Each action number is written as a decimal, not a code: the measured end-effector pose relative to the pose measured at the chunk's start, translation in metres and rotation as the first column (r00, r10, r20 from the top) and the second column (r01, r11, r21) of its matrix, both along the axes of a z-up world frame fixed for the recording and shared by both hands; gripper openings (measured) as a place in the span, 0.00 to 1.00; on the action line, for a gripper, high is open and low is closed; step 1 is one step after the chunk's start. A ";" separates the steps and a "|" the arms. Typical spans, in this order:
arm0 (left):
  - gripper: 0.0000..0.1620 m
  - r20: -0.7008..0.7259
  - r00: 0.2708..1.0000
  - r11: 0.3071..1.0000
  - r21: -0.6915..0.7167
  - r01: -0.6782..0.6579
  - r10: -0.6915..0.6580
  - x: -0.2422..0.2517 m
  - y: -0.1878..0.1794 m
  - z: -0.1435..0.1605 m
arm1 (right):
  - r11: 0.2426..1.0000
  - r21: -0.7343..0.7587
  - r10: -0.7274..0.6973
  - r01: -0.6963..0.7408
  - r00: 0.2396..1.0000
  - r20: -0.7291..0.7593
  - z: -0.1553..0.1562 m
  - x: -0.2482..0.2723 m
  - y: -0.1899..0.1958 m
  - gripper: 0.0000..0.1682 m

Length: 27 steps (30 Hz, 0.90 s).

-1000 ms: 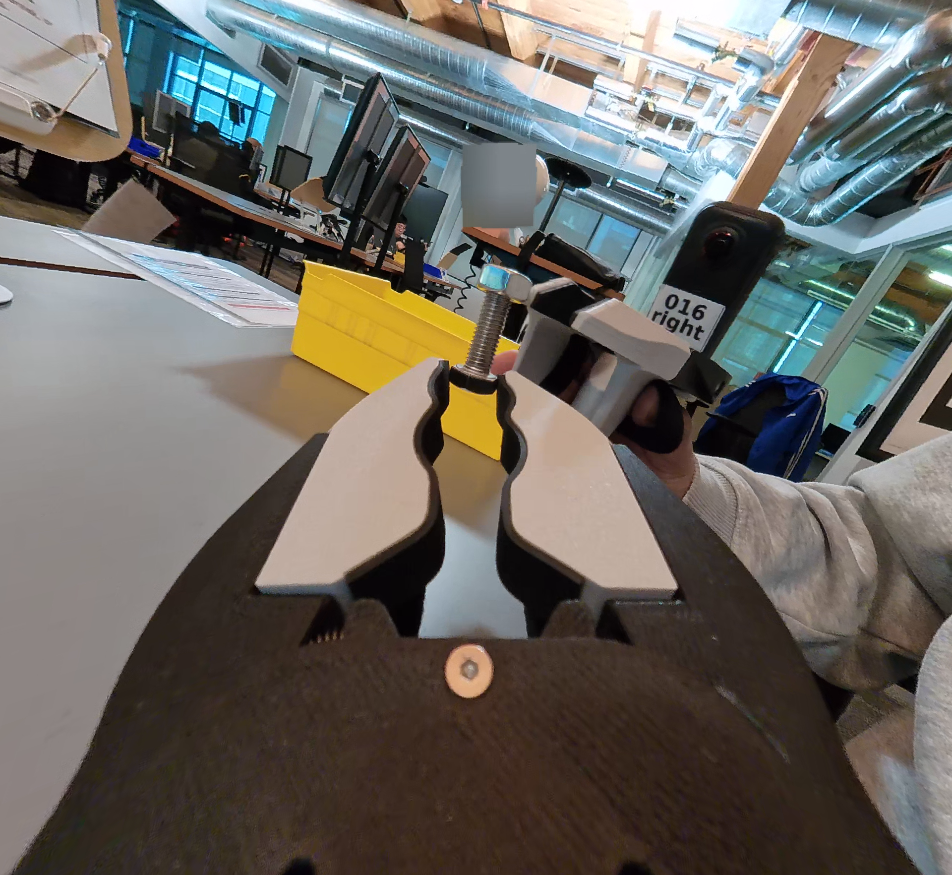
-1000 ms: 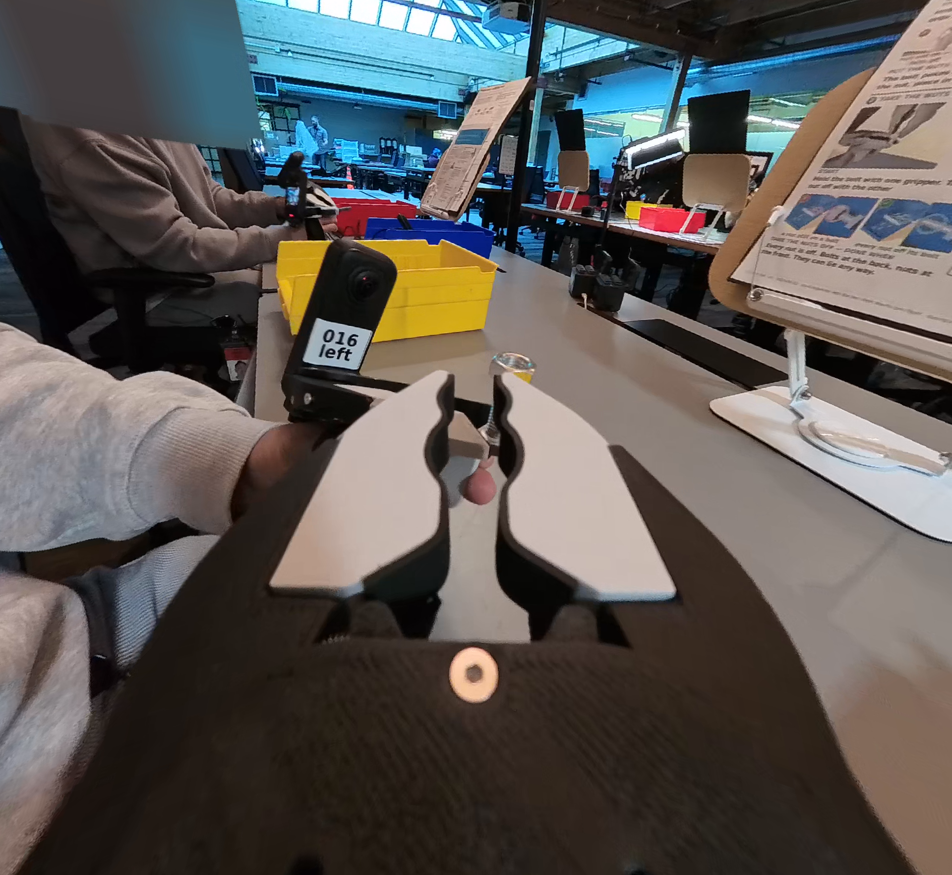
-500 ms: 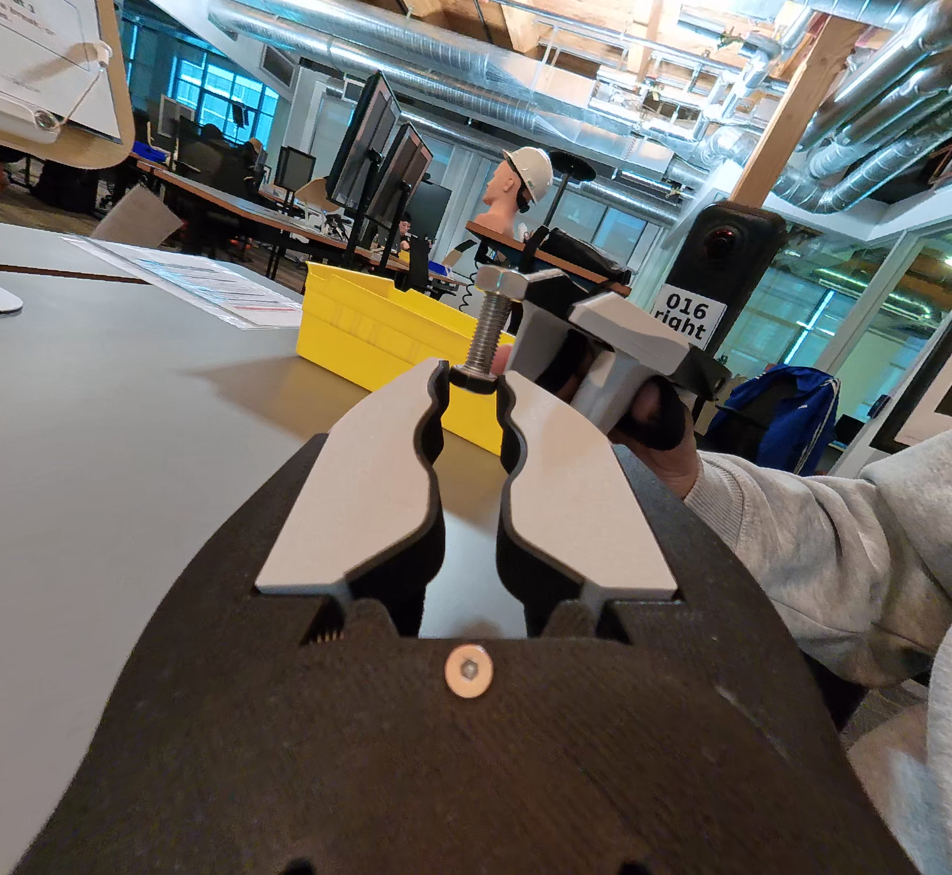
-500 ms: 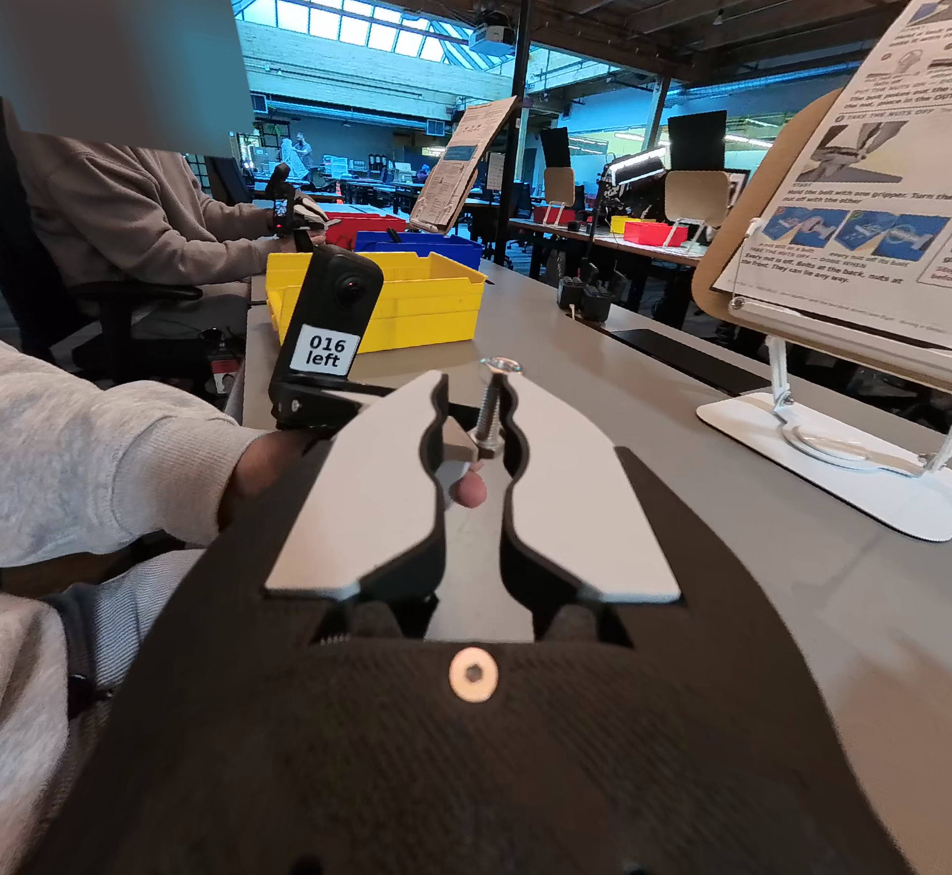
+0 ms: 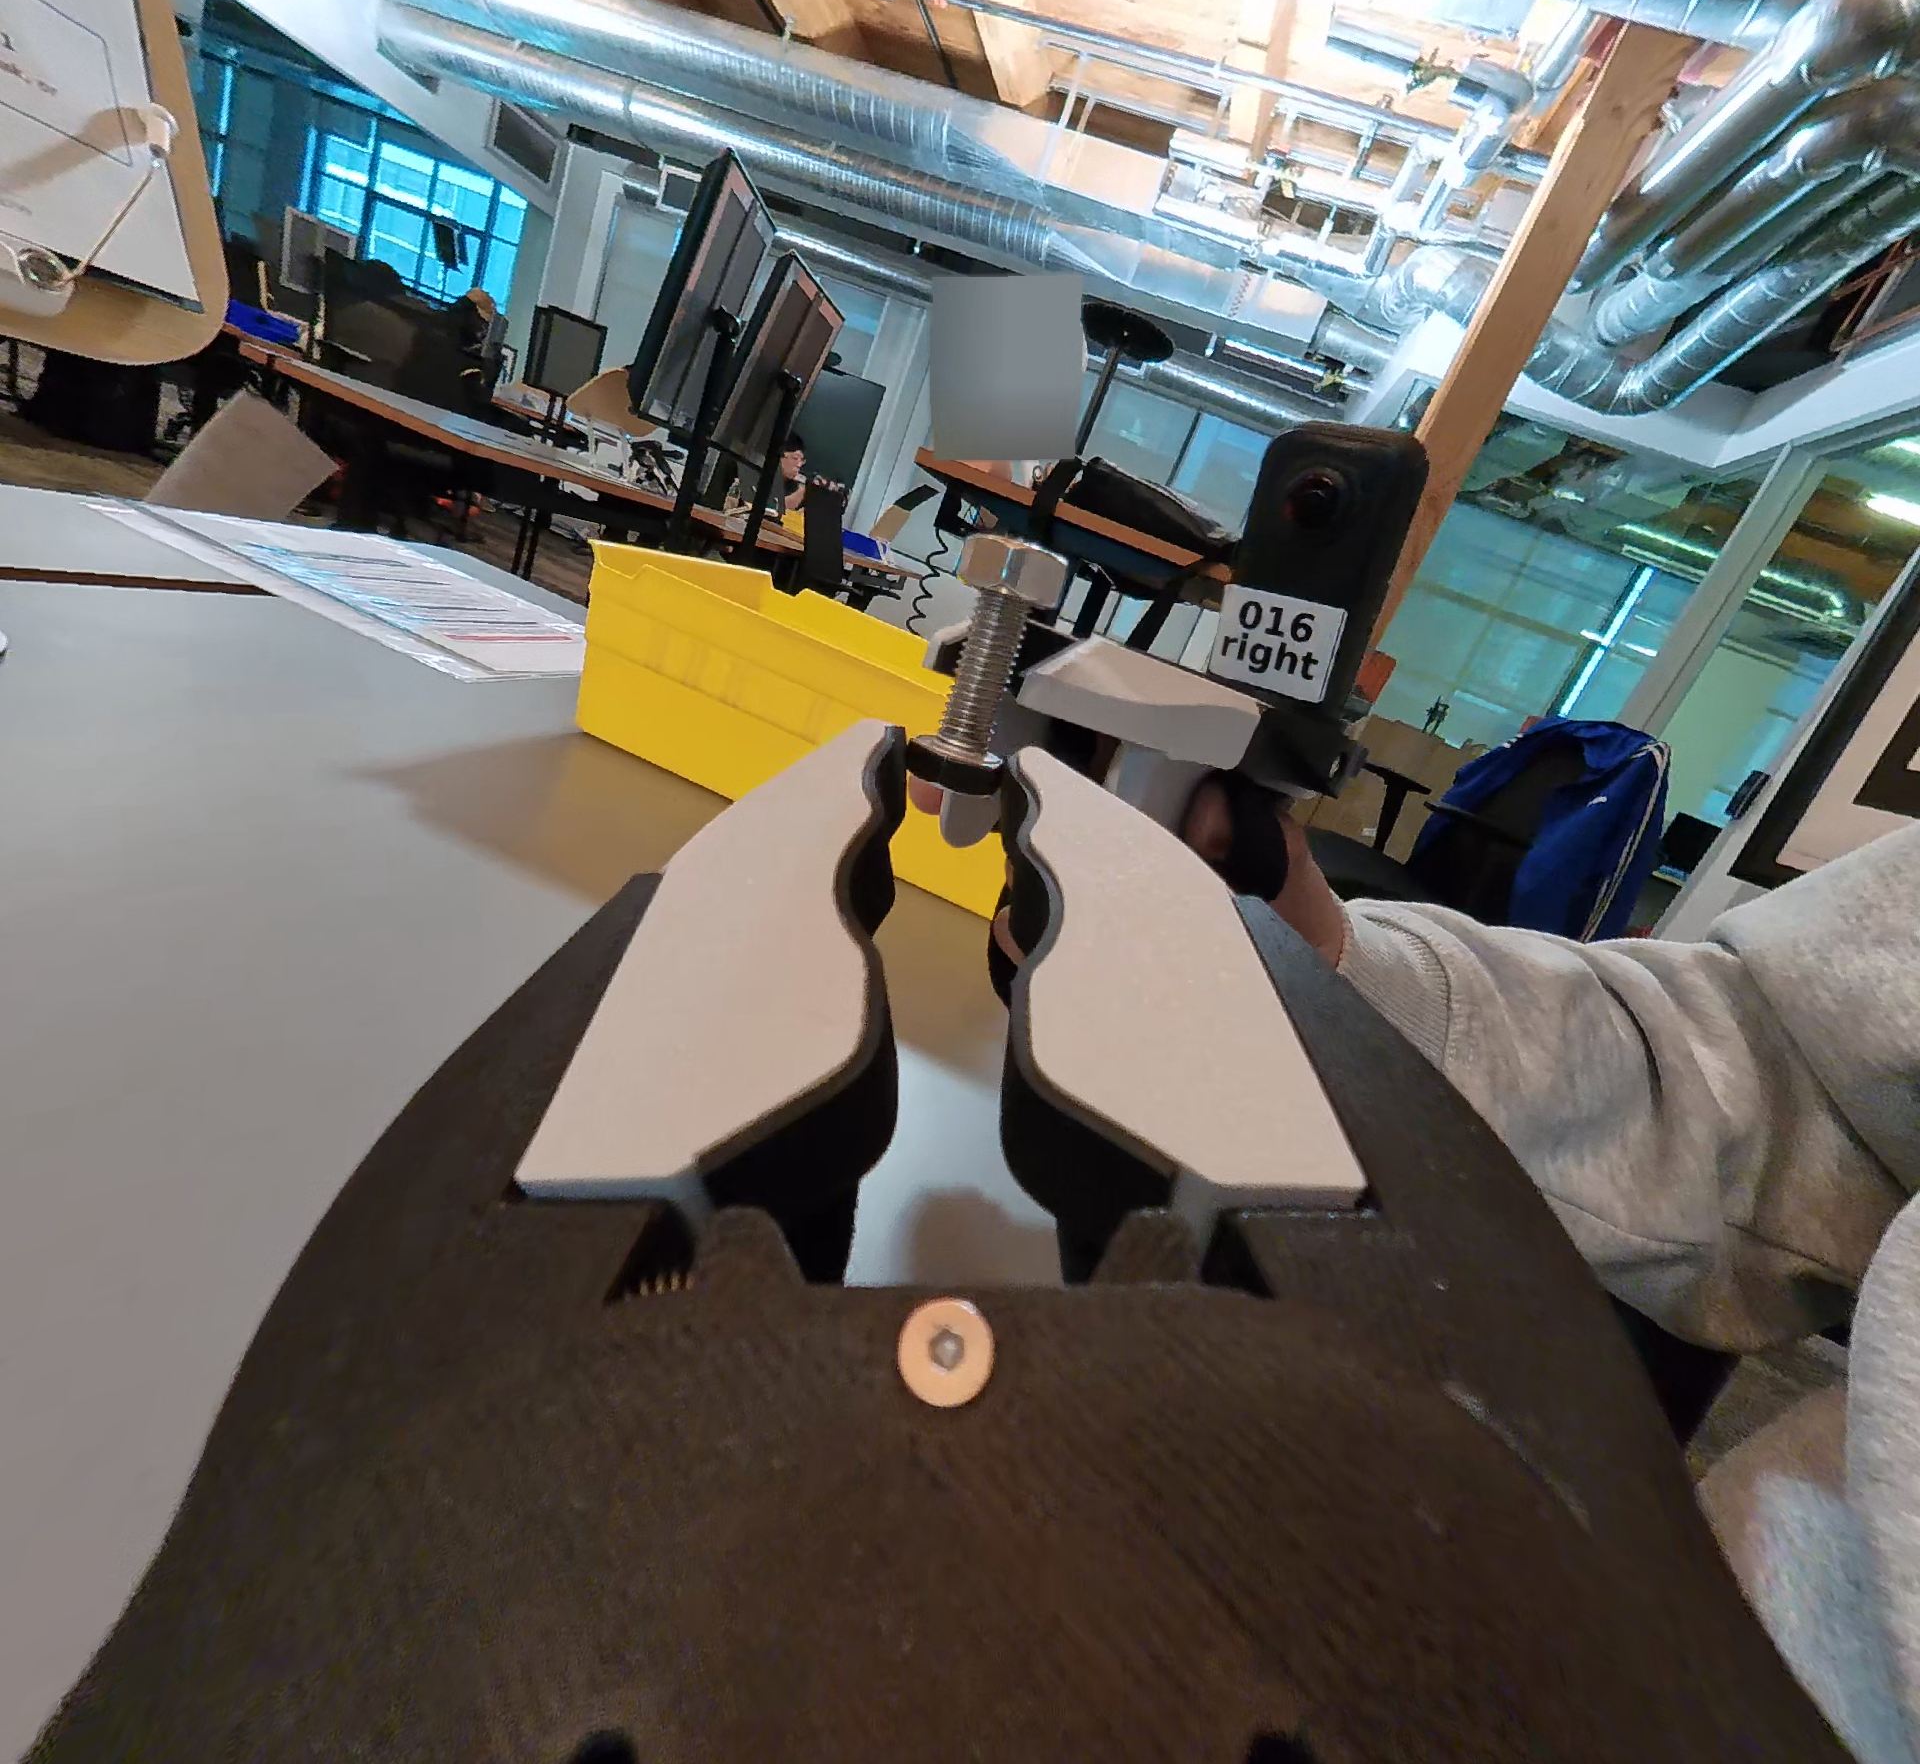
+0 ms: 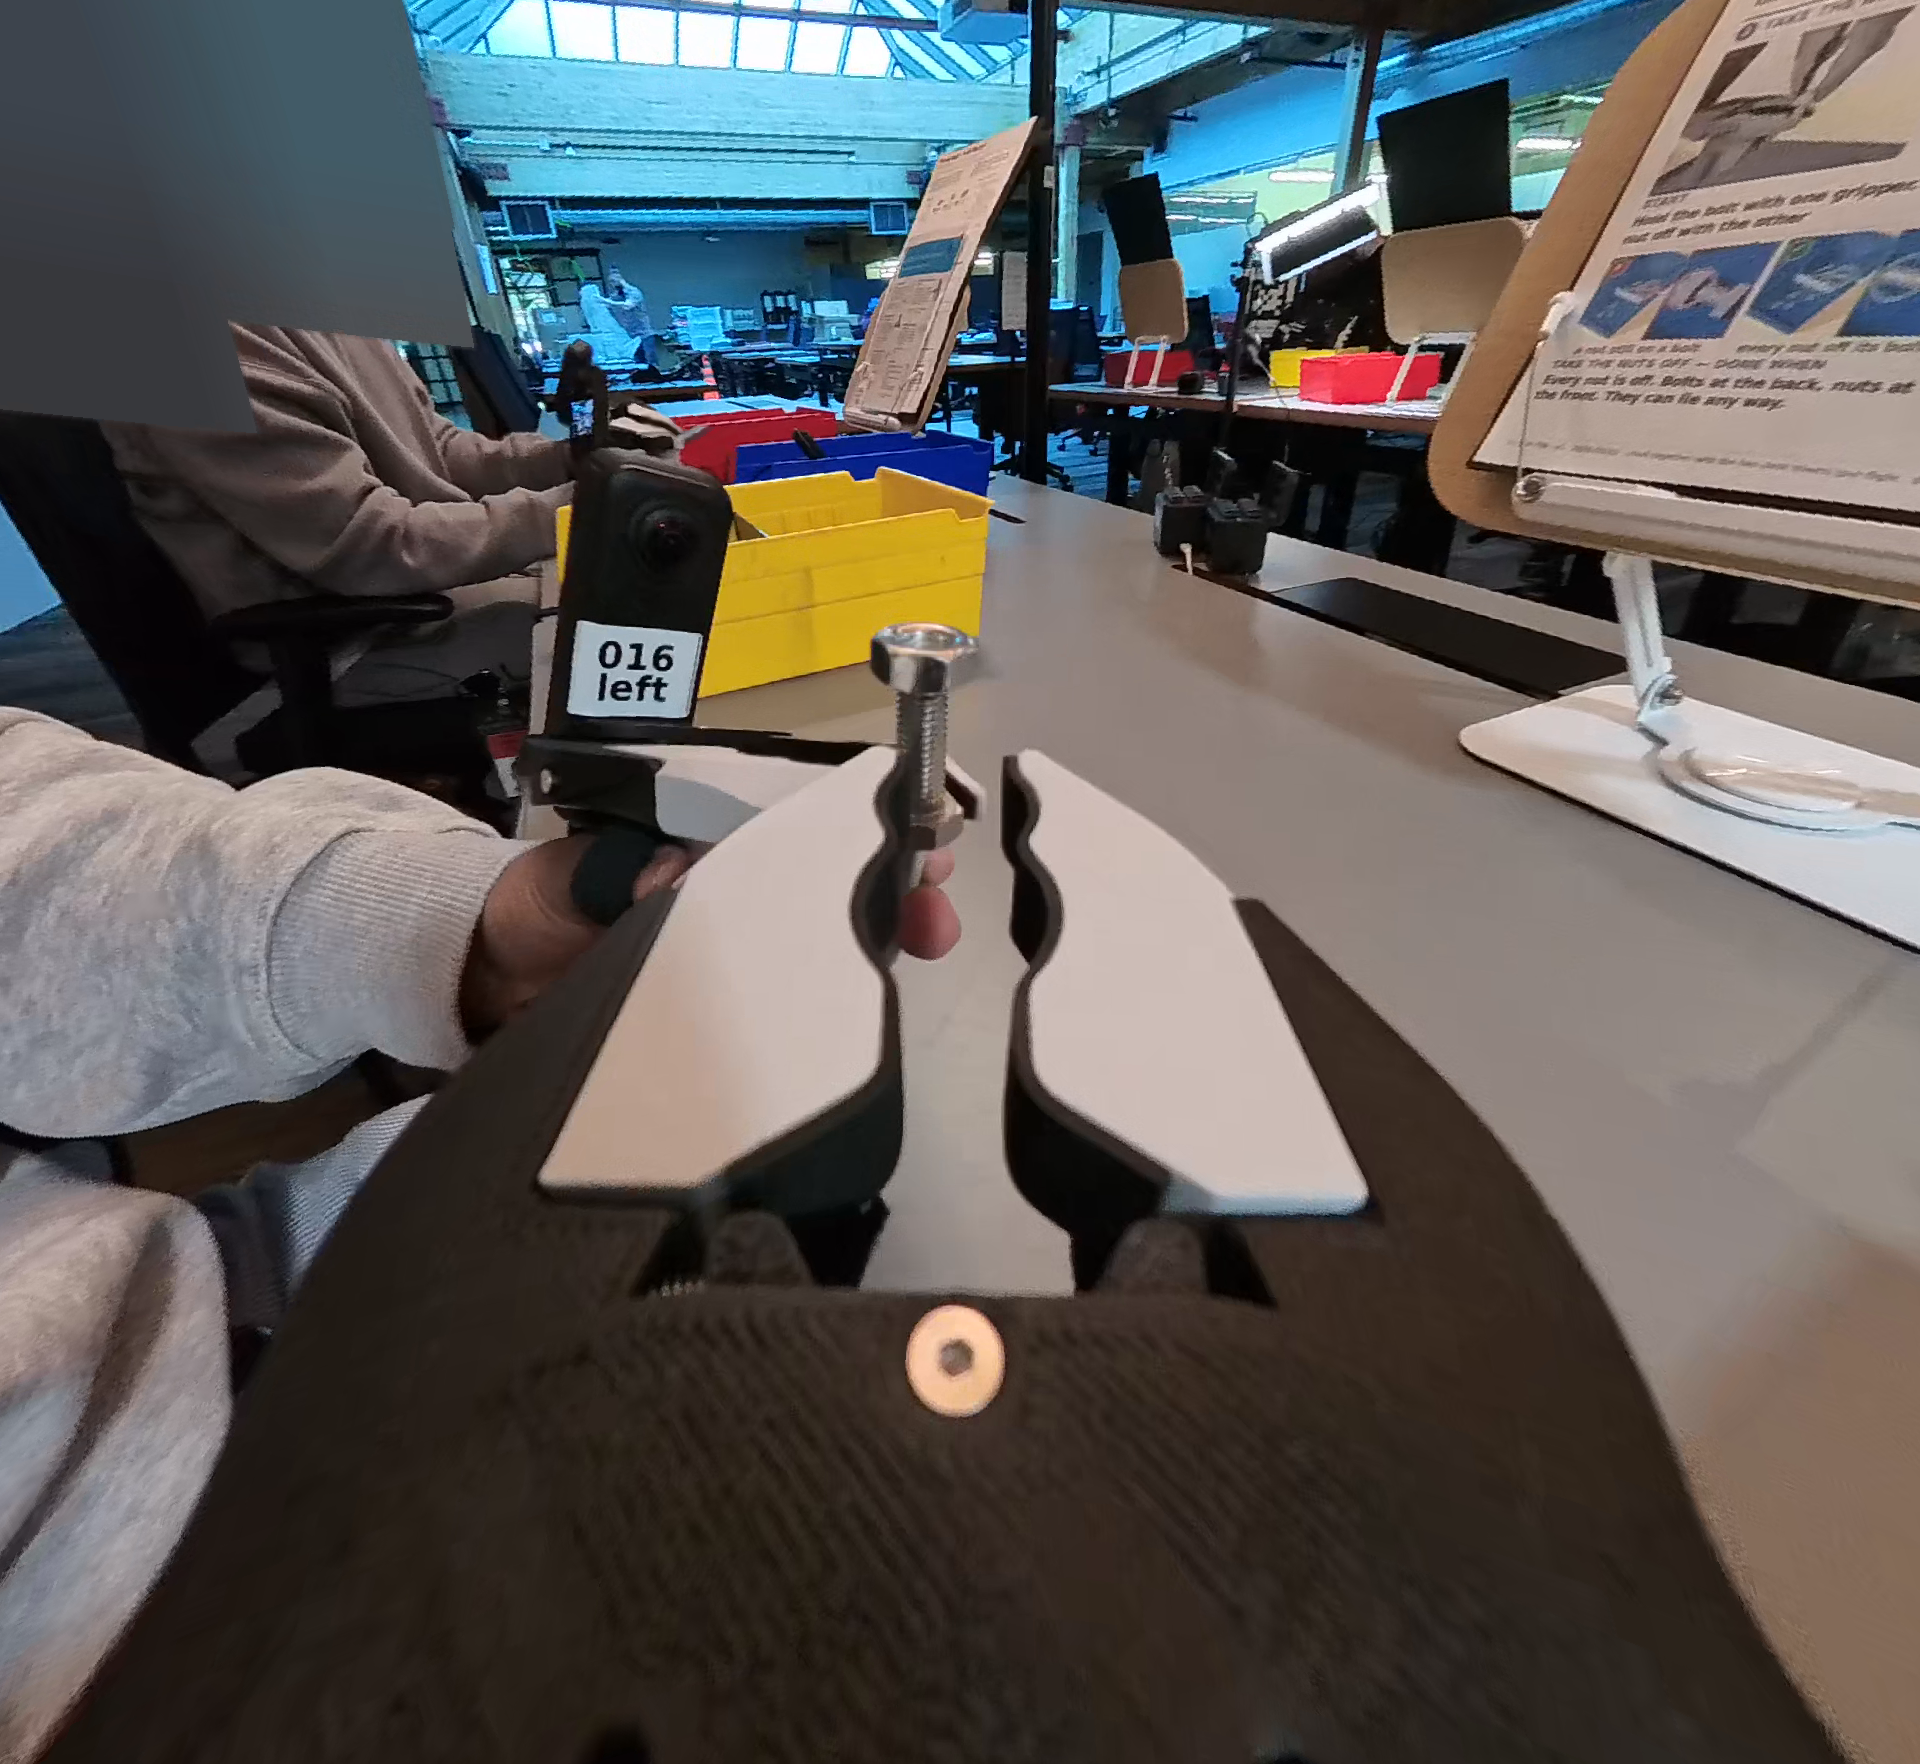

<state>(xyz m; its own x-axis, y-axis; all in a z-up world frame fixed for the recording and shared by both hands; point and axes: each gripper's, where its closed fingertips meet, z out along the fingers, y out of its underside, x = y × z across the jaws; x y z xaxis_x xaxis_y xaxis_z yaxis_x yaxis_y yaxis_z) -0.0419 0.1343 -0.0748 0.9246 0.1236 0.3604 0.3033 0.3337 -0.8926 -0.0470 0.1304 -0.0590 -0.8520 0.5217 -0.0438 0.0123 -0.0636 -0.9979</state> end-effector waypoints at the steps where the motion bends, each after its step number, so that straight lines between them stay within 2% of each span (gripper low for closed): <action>1: 0.11 -0.006 1.000 1.000 -0.004 0.002 -0.002 0.001 0.001 0.000 | 1.000 -0.001 0.014 -0.014 1.000 0.003 0.000 0.001 -0.001 0.09; 21: 0.11 -0.085 0.996 0.999 -0.049 -0.003 -0.002 0.010 0.006 0.000 | 0.997 0.035 0.071 -0.071 0.997 -0.005 0.000 0.010 -0.007 0.06; 27: 0.22 -0.106 0.994 0.997 -0.079 0.027 -0.035 0.015 0.007 0.000 | 0.994 0.012 0.109 -0.109 0.994 0.005 0.003 0.012 -0.005 0.06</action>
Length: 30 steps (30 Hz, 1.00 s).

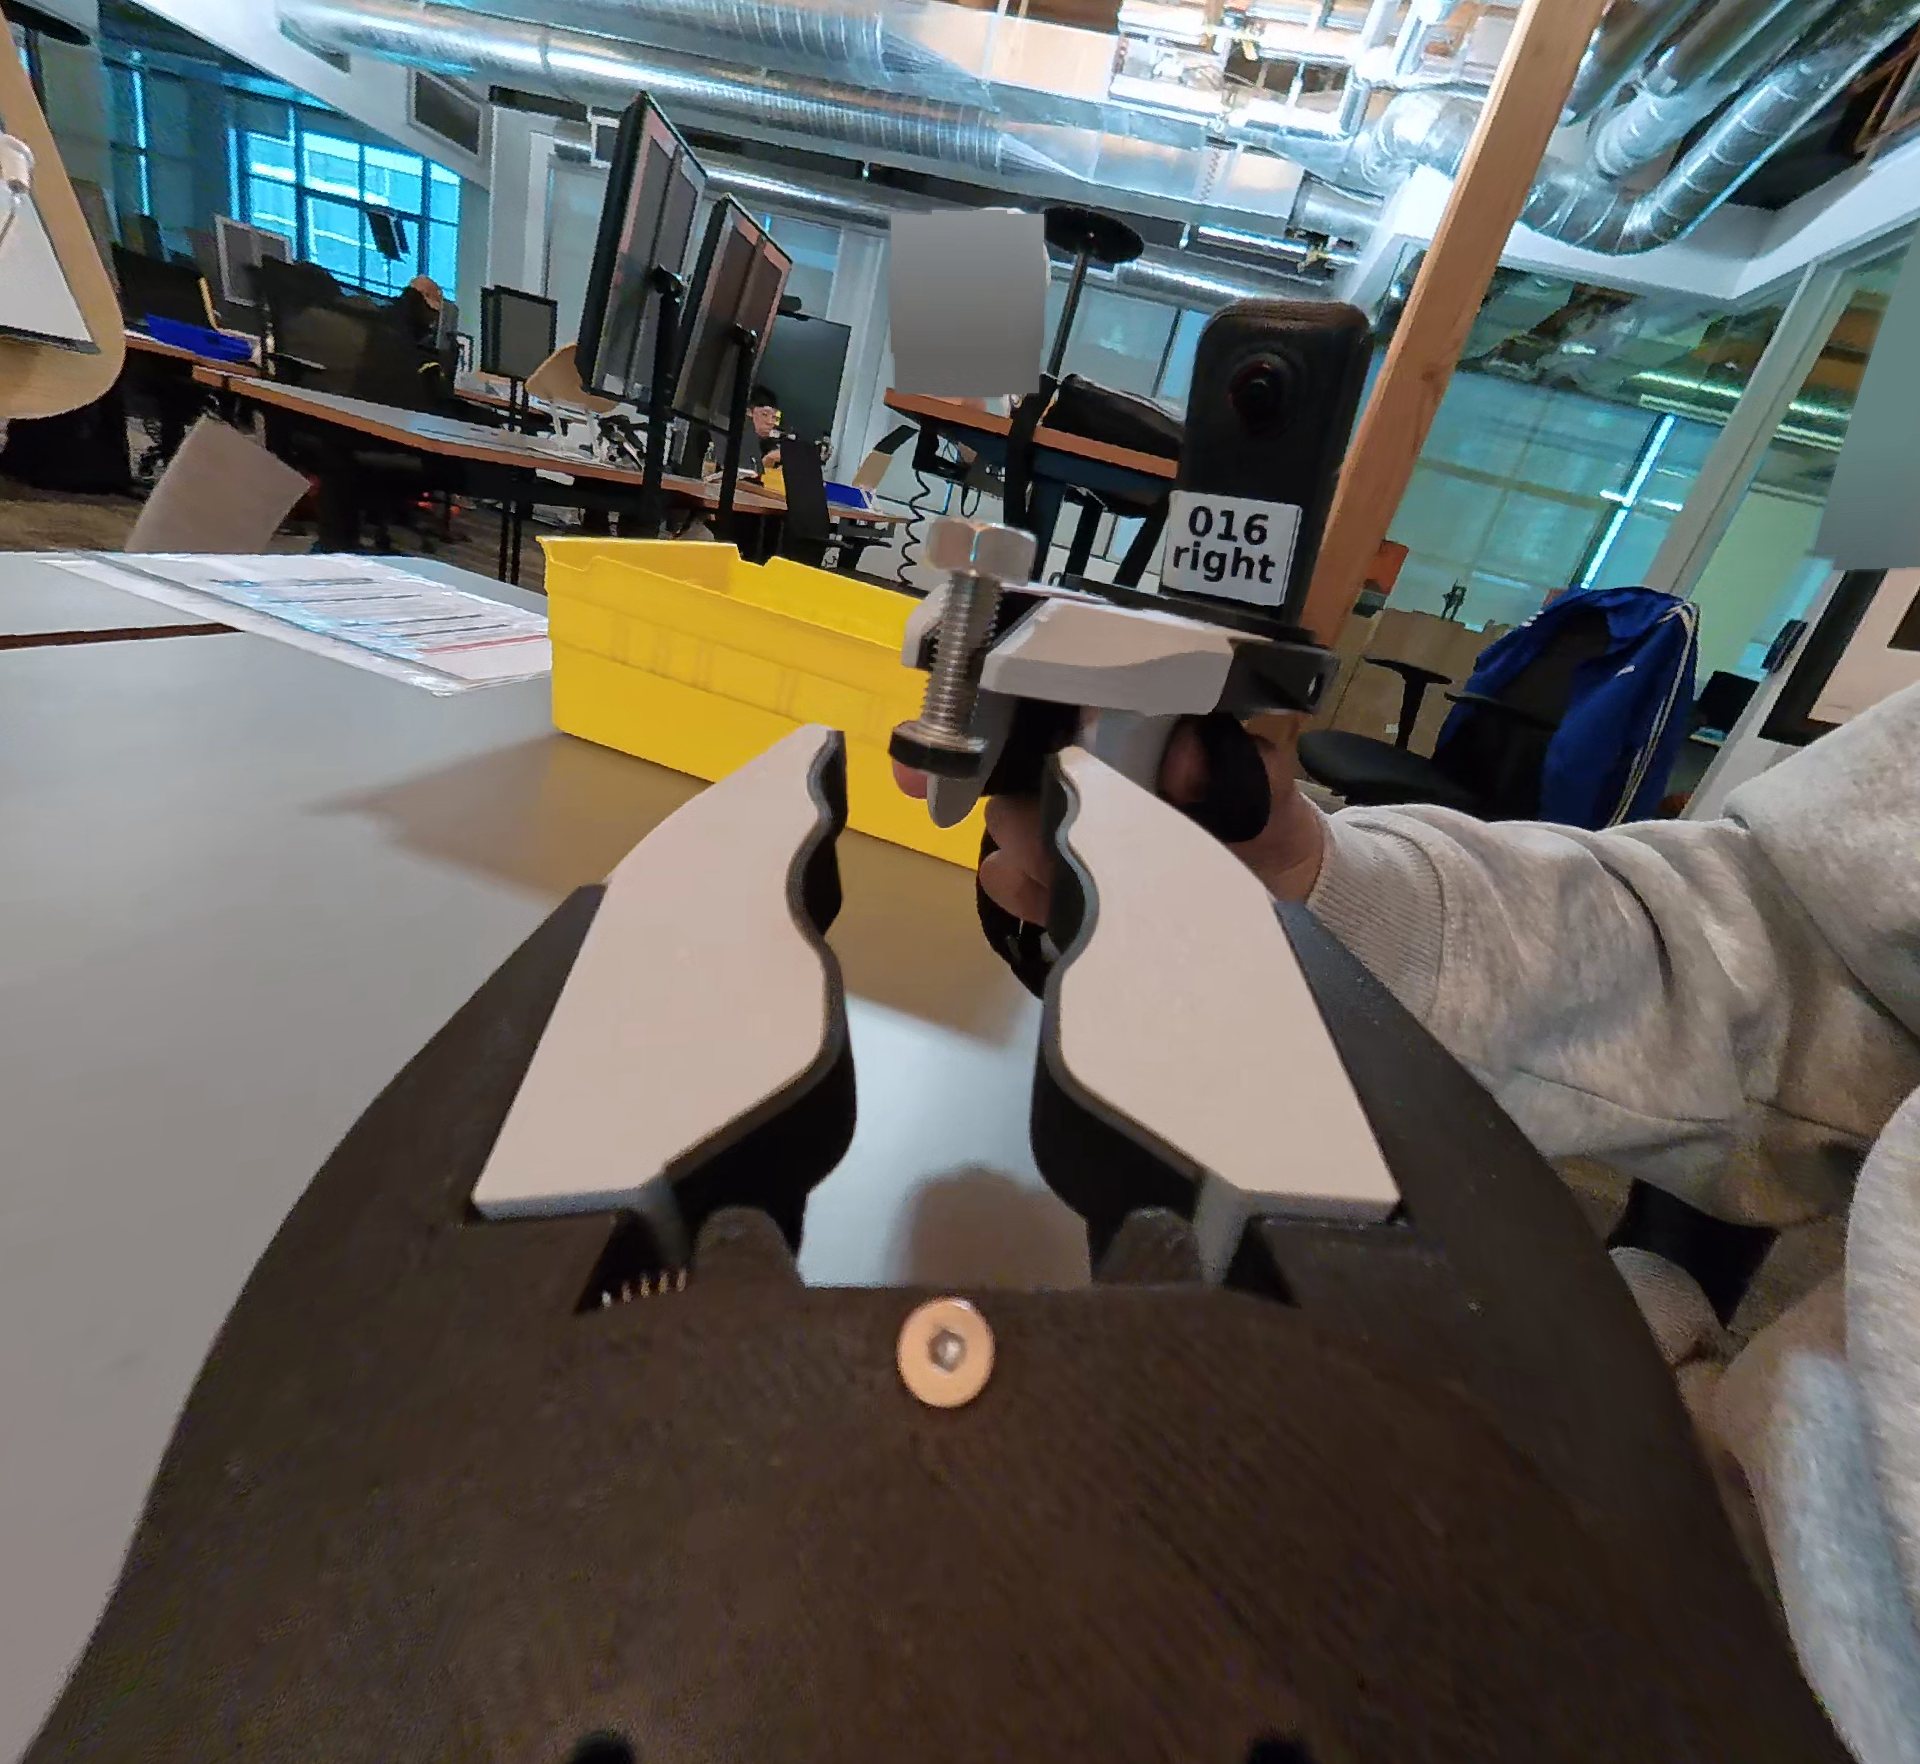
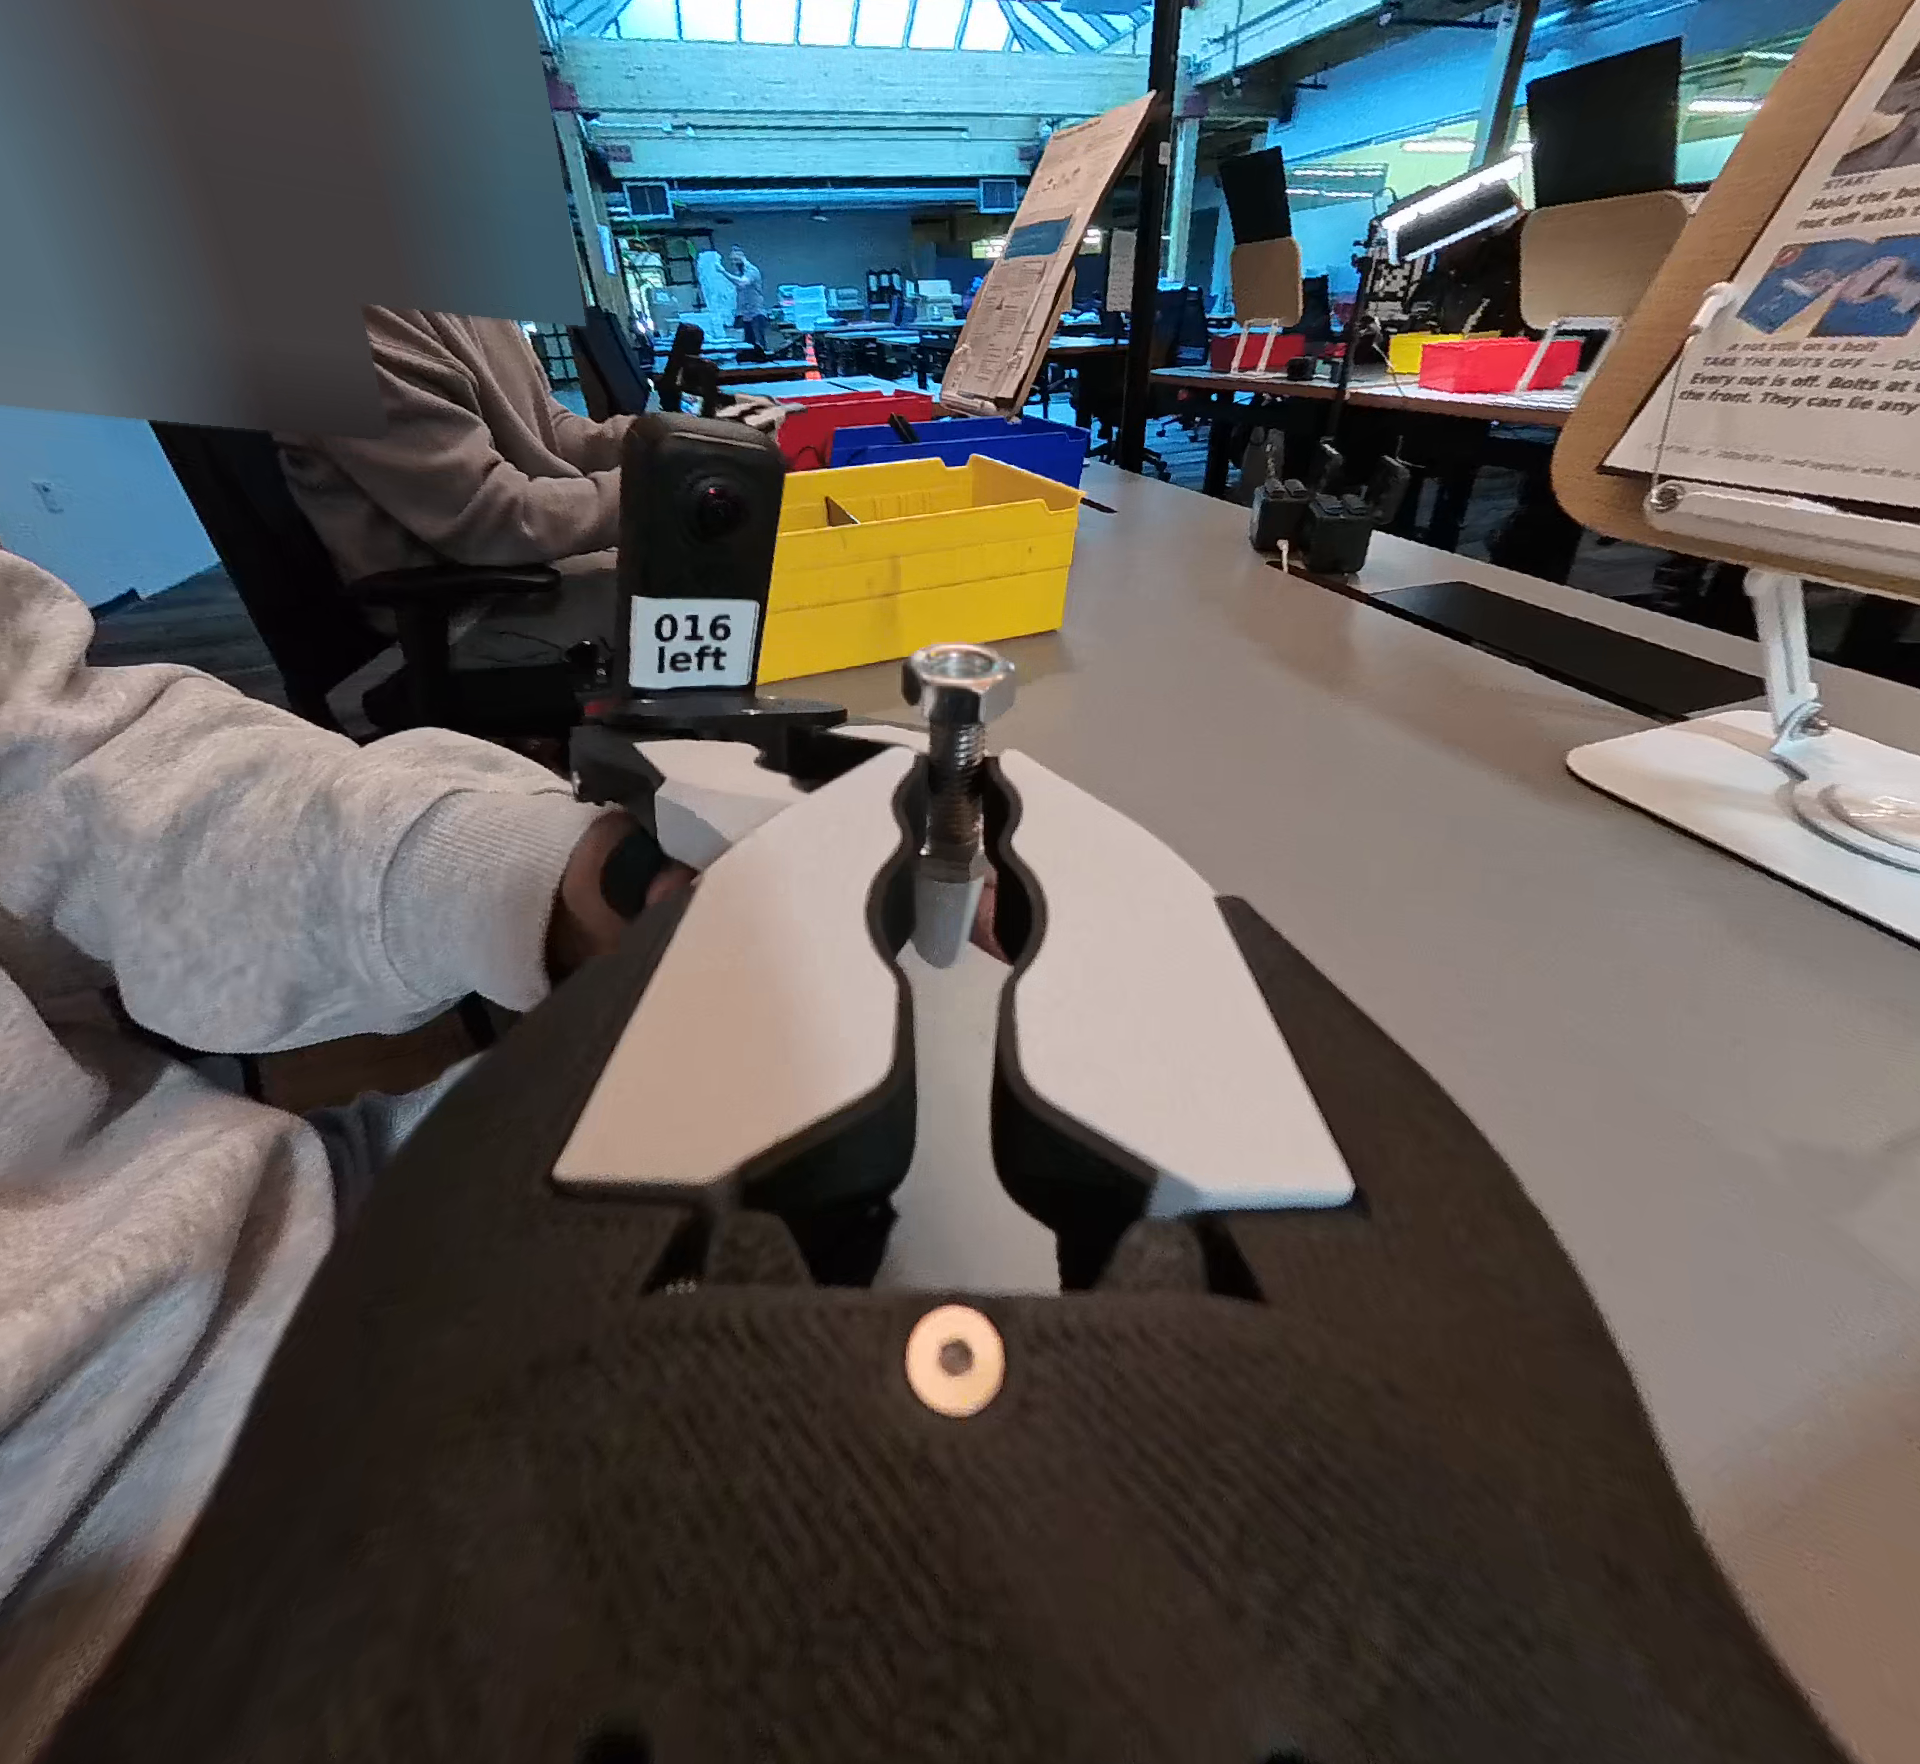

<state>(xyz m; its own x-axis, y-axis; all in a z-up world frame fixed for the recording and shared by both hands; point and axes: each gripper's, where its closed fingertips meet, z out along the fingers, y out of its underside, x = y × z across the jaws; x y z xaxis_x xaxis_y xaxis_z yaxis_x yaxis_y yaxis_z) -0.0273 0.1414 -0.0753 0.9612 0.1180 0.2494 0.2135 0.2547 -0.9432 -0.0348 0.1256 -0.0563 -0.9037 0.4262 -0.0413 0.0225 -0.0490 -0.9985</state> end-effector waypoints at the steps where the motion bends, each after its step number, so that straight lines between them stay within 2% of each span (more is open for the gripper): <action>1: 0.23 0.001 1.000 1.000 0.001 0.003 -0.003 0.000 0.000 0.000 | 1.000 -0.009 0.010 -0.010 1.000 0.004 0.001 0.001 0.001 0.06; 14: 0.21 0.007 0.989 0.989 0.005 0.146 -0.146 0.017 0.002 0.001 | 0.991 -0.022 0.135 -0.134 0.991 0.017 0.001 0.014 -0.004 0.06; 26: 0.10 -0.005 0.991 0.991 0.006 0.130 -0.130 0.014 -0.001 0.002 | 0.989 -0.012 0.146 -0.146 0.989 0.022 0.000 0.016 -0.006 0.06; 30: 0.10 -0.013 0.991 0.991 -0.001 0.135 -0.135 0.014 -0.002 0.002 | 0.989 -0.011 0.146 -0.146 0.989 0.019 0.000 0.016 -0.006 0.06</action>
